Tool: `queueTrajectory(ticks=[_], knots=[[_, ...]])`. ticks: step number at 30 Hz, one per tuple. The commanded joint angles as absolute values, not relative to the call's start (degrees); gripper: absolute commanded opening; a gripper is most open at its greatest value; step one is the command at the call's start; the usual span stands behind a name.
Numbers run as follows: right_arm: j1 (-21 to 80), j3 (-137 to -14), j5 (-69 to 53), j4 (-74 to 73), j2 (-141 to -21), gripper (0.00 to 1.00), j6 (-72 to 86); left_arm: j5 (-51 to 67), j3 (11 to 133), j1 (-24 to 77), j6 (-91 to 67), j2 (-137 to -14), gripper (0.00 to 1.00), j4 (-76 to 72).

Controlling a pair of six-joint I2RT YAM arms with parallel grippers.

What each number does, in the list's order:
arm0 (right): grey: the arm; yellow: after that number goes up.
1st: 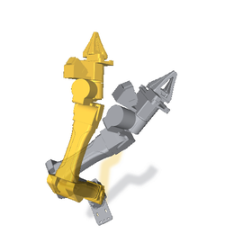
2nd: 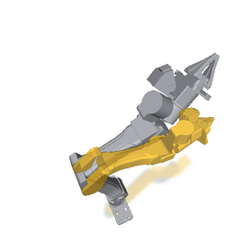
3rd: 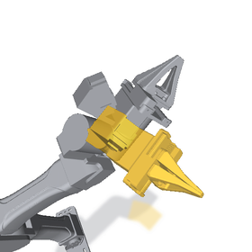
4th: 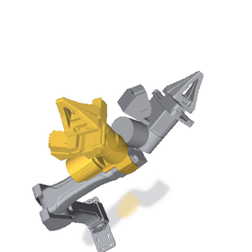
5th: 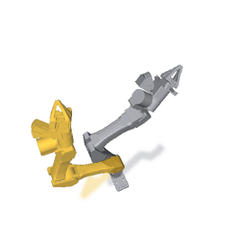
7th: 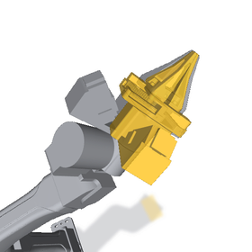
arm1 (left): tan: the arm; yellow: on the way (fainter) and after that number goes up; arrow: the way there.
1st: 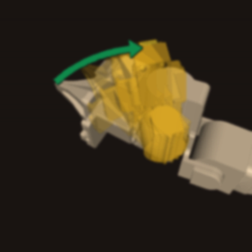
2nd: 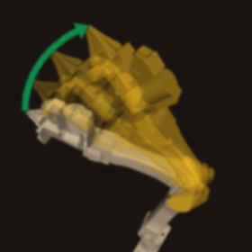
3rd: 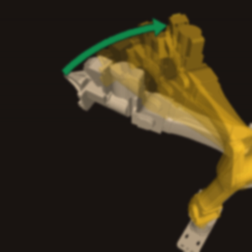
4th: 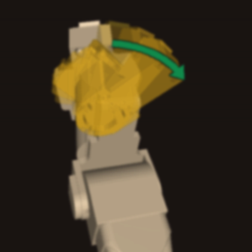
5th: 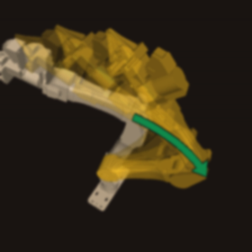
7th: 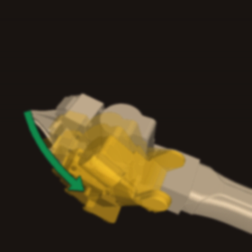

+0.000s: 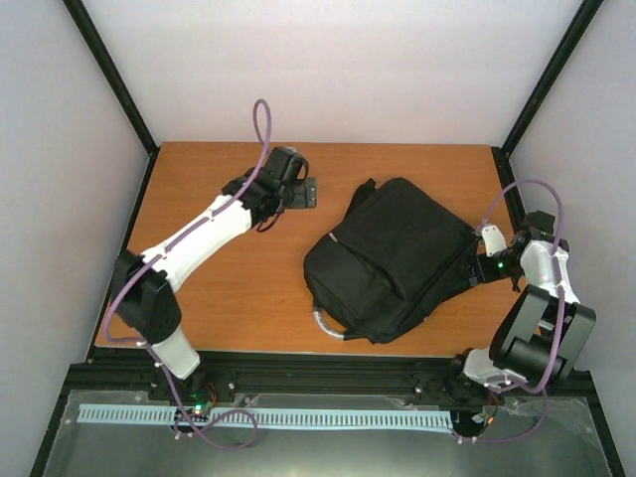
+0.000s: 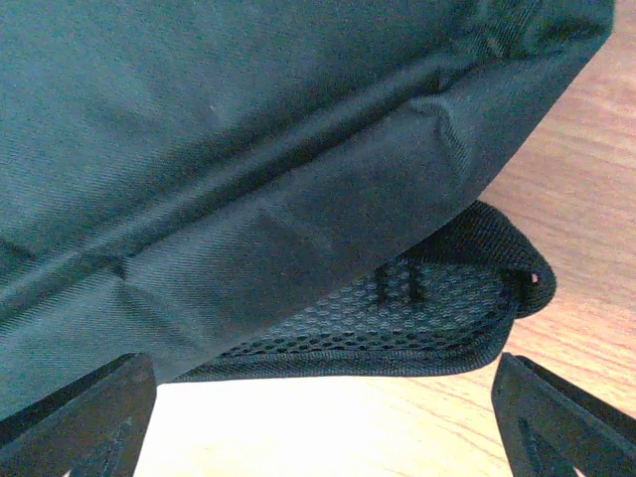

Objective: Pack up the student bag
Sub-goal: Adjust the student bag at the center of the board.

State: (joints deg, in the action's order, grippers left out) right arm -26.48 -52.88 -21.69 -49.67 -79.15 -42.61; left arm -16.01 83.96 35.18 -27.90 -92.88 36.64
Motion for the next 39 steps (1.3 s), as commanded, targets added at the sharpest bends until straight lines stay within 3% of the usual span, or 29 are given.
queueTrajectory(ticks=[1,3,7,10,14,22,29,39], knots=[[-27.6,-54.4,-21.2,-49.6,-82.2,0.92,-42.8,-20.3,87.8,34.3,-26.3,-100.3,1.00,43.4],[-27.7,-54.1,-20.4,-48.8,-83.2,0.88,-42.7,-9.0,85.1,32.5,-26.8,-100.5,0.99,40.6],[-27.7,-54.4,-21.8,-48.9,-85.7,0.82,-42.5,17.9,78.8,30.5,-28.1,-101.2,0.76,30.5],[-27.6,-56.2,-24.2,-49.7,-88.9,0.73,-41.8,28.9,74.8,30.6,-30.9,-101.6,0.74,24.0],[-25.1,-57.4,-24.3,-48.1,-93.2,0.66,-40.0,31.3,70.0,30.7,-31.8,-101.5,0.74,20.7],[-15.2,-62.5,-22.8,-43.8,-99.9,0.63,-33.4,29.6,62.7,33.8,-31.9,-98.7,0.73,20.3],[-10.6,-75.6,-21.4,-43.7,-109.2,0.62,-27.1,26.0,56.0,39.5,-32.4,-94.4,0.71,18.8],[-9.1,-83.0,-21.0,-40.3,-109.3,0.66,-21.0,21.5,51.6,45.8,-34.5,-89.7,0.72,20.0]])
